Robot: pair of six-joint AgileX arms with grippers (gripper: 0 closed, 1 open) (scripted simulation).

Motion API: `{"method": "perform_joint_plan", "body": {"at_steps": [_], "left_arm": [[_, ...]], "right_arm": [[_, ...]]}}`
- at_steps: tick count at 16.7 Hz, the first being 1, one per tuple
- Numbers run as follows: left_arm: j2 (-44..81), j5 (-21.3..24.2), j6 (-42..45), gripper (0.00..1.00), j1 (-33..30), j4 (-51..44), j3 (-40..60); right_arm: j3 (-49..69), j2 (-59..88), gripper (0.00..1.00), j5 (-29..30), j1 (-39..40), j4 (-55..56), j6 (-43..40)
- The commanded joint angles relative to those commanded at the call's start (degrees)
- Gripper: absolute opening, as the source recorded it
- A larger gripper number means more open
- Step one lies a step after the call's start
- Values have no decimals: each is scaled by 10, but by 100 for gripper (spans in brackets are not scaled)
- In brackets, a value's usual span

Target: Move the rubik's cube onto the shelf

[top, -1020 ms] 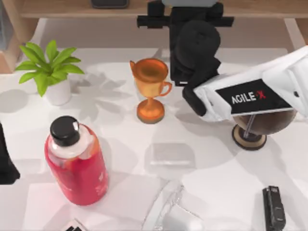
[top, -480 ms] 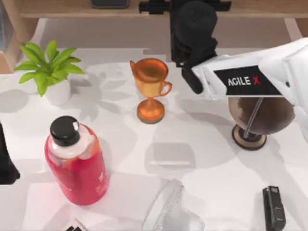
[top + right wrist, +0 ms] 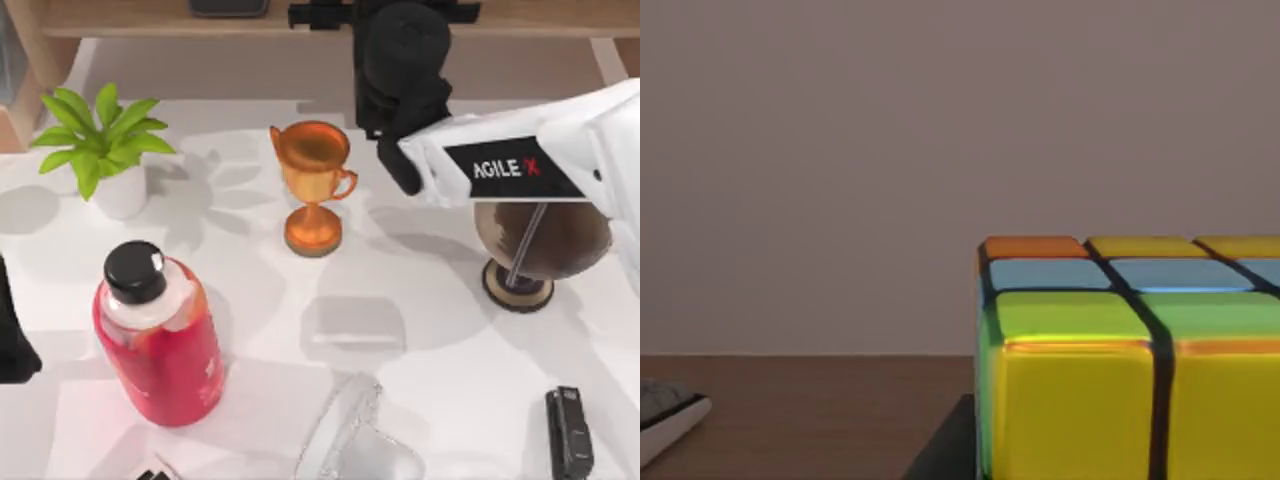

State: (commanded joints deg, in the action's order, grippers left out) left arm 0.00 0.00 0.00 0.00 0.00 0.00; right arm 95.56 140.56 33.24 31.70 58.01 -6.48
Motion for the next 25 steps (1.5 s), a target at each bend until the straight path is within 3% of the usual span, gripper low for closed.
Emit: {"method": "perform_joint_plan", "body": {"at_steps": [6, 7, 18, 25], "left_arm": [[0, 0, 0, 100, 0, 0, 0], [0, 0, 0, 100, 0, 0, 0], [0, 0, 0, 100, 0, 0, 0], [0, 0, 0, 100, 0, 0, 0]], "right_arm": [[0, 0, 98, 0, 0, 0, 0], [0, 0, 100, 0, 0, 0, 0], [-12, -16, 100, -7, -1, 4, -9], [-180, -189, 100, -104, -79, 71, -131]]}}
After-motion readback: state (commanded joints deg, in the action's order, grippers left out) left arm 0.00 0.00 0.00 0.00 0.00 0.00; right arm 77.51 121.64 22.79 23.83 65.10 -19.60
